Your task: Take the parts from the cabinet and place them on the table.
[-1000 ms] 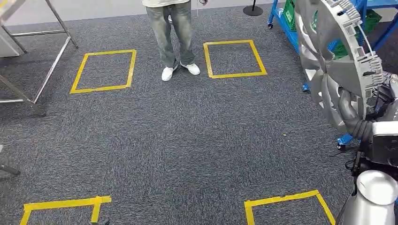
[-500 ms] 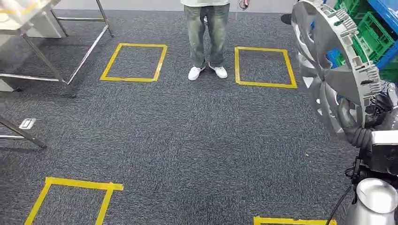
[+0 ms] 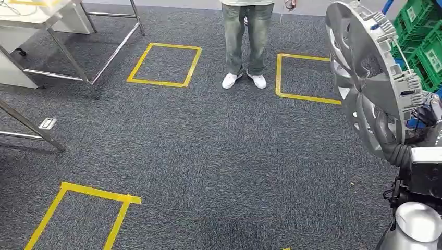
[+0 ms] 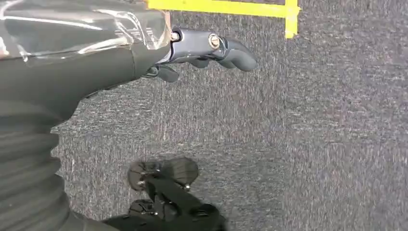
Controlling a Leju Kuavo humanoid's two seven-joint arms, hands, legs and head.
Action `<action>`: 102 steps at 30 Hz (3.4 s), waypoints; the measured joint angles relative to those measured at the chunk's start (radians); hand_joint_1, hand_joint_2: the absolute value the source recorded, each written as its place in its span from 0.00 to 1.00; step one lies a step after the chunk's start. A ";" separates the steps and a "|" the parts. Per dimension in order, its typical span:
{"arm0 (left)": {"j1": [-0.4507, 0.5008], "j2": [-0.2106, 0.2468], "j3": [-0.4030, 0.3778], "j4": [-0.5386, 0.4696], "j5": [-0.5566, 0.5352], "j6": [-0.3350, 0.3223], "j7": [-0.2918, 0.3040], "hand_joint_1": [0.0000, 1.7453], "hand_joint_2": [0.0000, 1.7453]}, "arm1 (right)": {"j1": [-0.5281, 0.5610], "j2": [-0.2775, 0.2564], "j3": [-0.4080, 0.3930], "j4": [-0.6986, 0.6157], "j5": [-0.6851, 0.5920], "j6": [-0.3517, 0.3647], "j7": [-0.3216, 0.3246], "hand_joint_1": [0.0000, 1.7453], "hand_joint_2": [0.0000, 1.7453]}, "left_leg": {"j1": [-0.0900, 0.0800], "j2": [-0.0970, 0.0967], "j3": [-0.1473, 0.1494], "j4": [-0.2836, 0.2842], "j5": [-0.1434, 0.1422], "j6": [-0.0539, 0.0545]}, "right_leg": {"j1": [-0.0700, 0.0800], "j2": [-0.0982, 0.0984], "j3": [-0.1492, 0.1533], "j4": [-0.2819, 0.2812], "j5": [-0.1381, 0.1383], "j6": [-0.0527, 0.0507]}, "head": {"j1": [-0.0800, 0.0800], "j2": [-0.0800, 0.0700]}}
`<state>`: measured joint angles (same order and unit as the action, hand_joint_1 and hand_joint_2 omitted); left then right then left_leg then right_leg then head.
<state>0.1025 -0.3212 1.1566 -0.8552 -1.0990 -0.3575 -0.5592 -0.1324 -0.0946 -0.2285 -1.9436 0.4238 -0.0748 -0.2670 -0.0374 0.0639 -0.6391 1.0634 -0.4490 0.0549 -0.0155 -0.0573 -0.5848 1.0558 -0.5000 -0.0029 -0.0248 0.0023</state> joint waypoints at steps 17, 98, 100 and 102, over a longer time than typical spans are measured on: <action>-0.012 -0.032 0.018 -0.055 0.016 -0.013 0.024 0.00 1.00 | -0.029 0.047 -0.003 -0.021 0.037 0.033 0.013 0.98 1.00 | 0.027 -0.167 0.043 -0.030 -0.013 -0.025 | -0.034 0.089 -0.034 -0.011 0.044 0.052 | 0.007 0.000; -0.016 -0.029 0.072 -0.060 -0.056 -0.032 -0.029 0.00 1.00 | -0.017 -0.033 -0.027 -0.019 -0.019 0.002 -0.003 0.98 1.00 | 0.023 -0.051 0.041 -0.072 0.033 0.001 | -0.003 0.011 0.020 -0.001 -0.023 0.018 | 0.001 0.000; -0.023 -0.029 0.074 -0.060 -0.058 -0.032 -0.030 0.00 1.00 | -0.020 -0.035 -0.027 -0.018 -0.021 0.002 -0.003 0.98 1.00 | 0.024 -0.070 0.042 -0.073 0.034 0.003 | -0.003 0.044 -0.052 0.134 -0.074 0.011 | 0.006 0.000; -0.027 -0.032 0.073 -0.060 -0.059 -0.032 -0.031 0.00 1.00 | -0.019 -0.036 -0.027 -0.014 -0.020 0.002 -0.004 0.98 1.00 | 0.024 -0.099 0.043 -0.072 0.031 0.005 | -0.008 0.052 -0.141 0.275 -0.110 0.018 | 0.006 0.000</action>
<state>0.0759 -0.3536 1.2299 -0.9148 -1.1582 -0.3891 -0.5901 -0.1517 -0.1308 -0.2556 -1.9581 0.4036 -0.0732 -0.2712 -0.0133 -0.0349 -0.5959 0.9918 -0.4181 0.0596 -0.0233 -0.0057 -0.7257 1.3305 -0.6095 0.0154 -0.0187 0.0023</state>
